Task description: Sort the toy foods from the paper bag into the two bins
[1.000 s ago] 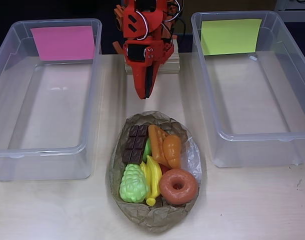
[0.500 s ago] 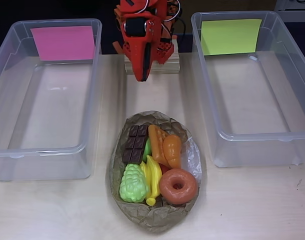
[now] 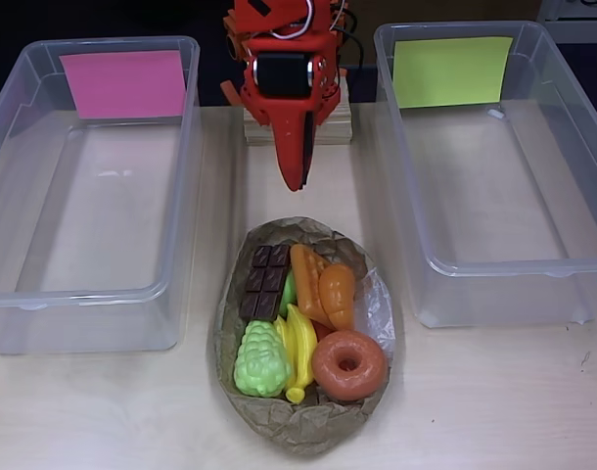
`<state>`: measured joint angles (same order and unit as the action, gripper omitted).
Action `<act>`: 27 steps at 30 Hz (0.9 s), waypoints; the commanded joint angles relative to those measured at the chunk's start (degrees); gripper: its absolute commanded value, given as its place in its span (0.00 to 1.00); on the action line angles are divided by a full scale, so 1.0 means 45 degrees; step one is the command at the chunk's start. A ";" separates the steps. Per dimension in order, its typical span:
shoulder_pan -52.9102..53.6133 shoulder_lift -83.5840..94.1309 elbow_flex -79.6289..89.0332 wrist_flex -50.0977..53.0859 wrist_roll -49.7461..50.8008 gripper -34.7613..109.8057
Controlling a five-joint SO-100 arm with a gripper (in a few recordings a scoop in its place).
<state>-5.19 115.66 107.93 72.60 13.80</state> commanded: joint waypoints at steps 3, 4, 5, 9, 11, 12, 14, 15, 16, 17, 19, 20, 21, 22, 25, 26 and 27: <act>-0.0605 -0.3711 -0.3906 0.0430 0.2871 0.24; -0.0762 -0.4063 -0.4219 0.0391 0.3320 0.24; -0.0938 -0.4375 -0.4434 0.0371 0.3691 0.24; -0.1523 -0.4941 -0.4453 0.0078 0.5215 0.26; -0.1738 -0.5000 -0.4043 -0.0332 0.6074 0.28; -0.1875 -0.5000 -0.3809 -0.0508 0.6445 0.30; -0.2031 -0.4980 -0.3555 -0.0488 0.7207 0.36; -0.2051 -0.4961 -0.3477 -0.0352 0.7656 0.39; -0.2051 -0.4941 -0.3379 -0.0234 0.7949 0.41; -0.2070 -0.4883 -0.3281 -0.0098 0.8242 0.42; -0.1992 -0.4766 -0.2949 0.0156 0.8848 0.44; -0.1934 -0.4707 -0.2695 0.0195 0.9082 0.45; -0.1875 -0.4648 -0.2422 0.0215 0.9355 0.45; -0.1816 -0.4609 -0.2109 0.0176 0.9609 0.45; -0.1602 -0.4434 -0.1152 -0.0195 1.0215 0.44; -0.1523 -0.4395 -0.0879 -0.0312 1.0469 0.44; -0.1465 -0.4355 -0.0605 -0.0449 1.0664 0.43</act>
<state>-12.39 92.81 102.39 71.89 58.62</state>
